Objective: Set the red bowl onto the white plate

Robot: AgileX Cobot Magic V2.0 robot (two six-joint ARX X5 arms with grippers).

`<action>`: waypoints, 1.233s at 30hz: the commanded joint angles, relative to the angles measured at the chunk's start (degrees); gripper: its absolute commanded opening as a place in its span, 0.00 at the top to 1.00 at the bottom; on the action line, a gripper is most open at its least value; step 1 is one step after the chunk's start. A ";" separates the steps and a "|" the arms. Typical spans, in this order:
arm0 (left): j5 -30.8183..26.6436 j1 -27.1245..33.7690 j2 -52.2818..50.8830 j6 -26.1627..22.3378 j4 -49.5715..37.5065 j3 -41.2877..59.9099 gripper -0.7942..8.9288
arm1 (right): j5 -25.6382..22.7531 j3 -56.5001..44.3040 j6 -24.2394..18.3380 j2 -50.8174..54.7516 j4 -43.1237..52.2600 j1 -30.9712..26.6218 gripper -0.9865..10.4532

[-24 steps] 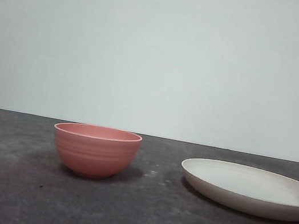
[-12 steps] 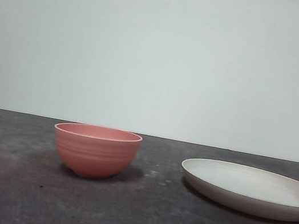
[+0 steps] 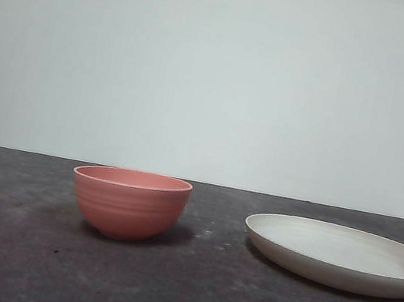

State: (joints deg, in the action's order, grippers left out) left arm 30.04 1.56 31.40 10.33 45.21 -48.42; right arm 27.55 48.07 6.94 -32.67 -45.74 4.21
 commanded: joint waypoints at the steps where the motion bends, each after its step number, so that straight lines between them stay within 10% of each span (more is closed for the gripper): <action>1: 0.48 -1.38 2.34 -5.03 3.28 -3.34 0.91 | 1.86 3.41 -4.57 -2.91 -3.85 1.16 0.91; 13: 0.46 -5.55 4.52 -6.82 7.52 -5.88 0.89 | 2.86 5.29 -7.02 -5.84 -9.66 6.19 0.91; 22: 0.46 -5.55 4.52 -6.38 7.56 -5.88 0.48 | 2.82 5.29 -6.08 -5.81 -10.27 6.19 0.57; 37: 0.33 -7.19 6.84 -5.07 7.50 -7.30 0.47 | 2.43 5.29 -6.08 -5.84 -10.25 6.19 0.57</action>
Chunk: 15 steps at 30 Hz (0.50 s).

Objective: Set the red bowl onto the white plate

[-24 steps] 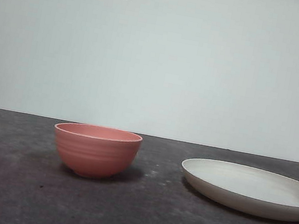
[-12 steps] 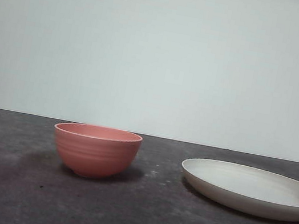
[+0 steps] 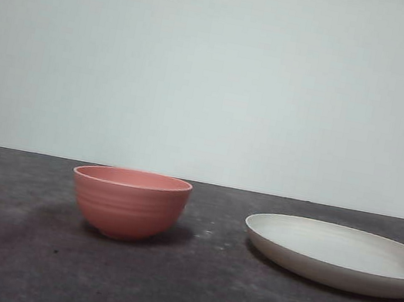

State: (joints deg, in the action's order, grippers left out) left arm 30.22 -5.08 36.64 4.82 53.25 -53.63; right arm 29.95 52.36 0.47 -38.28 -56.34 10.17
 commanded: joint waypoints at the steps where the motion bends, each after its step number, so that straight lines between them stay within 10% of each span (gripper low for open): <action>1: 0.04 -0.85 2.43 0.66 -0.52 -2.69 0.47 | 0.02 1.01 0.39 -0.22 0.35 0.22 0.57; 15: -11.41 -13.14 24.28 0.81 -2.56 -13.44 0.47 | 0.00 1.01 0.39 -0.22 0.35 0.22 0.57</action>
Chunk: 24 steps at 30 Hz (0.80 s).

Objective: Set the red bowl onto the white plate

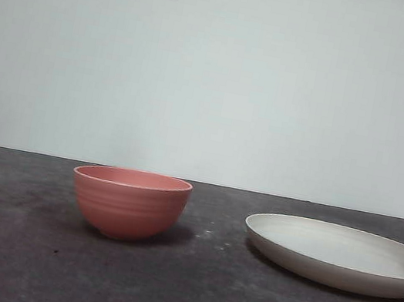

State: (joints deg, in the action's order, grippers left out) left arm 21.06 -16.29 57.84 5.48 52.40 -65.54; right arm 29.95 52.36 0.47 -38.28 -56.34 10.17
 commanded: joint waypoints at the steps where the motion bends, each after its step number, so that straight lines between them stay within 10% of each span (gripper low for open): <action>1: -3.28 -2.84 4.44 0.17 -2.67 -1.53 0.47 | 0.00 1.01 0.42 -0.22 0.35 0.22 0.57; 24: -15.34 -9.99 34.67 1.05 -20.52 -1.53 0.47 | 0.00 1.01 0.87 -0.22 0.09 0.22 0.57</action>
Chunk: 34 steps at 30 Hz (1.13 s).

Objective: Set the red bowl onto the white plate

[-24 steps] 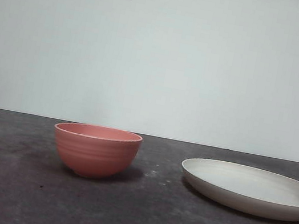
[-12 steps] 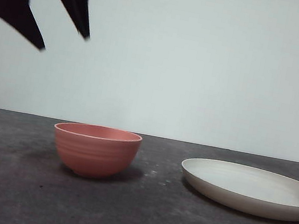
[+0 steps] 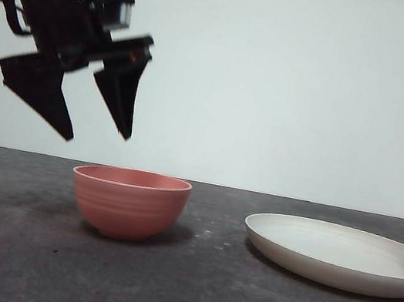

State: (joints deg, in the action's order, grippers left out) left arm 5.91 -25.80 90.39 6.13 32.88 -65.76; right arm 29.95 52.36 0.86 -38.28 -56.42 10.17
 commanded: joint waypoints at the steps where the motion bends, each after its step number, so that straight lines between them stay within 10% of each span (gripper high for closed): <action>1: -0.20 -0.48 2.95 0.39 -1.38 -1.31 0.47 | 0.00 1.01 0.48 -0.22 0.17 0.22 0.57; 11: -0.22 -0.59 8.52 0.63 -2.25 -1.31 0.50 | 0.00 1.01 0.61 -0.20 0.17 0.22 0.57; 21: -0.22 -1.16 8.57 1.07 -2.47 -1.31 0.91 | 0.00 1.01 0.61 -0.20 0.02 0.22 0.57; 34: -0.20 -1.99 2.67 4.24 -2.73 -1.40 0.91 | 0.00 1.01 0.61 -0.20 -0.42 0.22 0.57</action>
State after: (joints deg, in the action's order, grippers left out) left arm 5.80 -27.14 94.13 8.99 30.96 -65.84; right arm 29.95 52.36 0.91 -38.28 -56.99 10.17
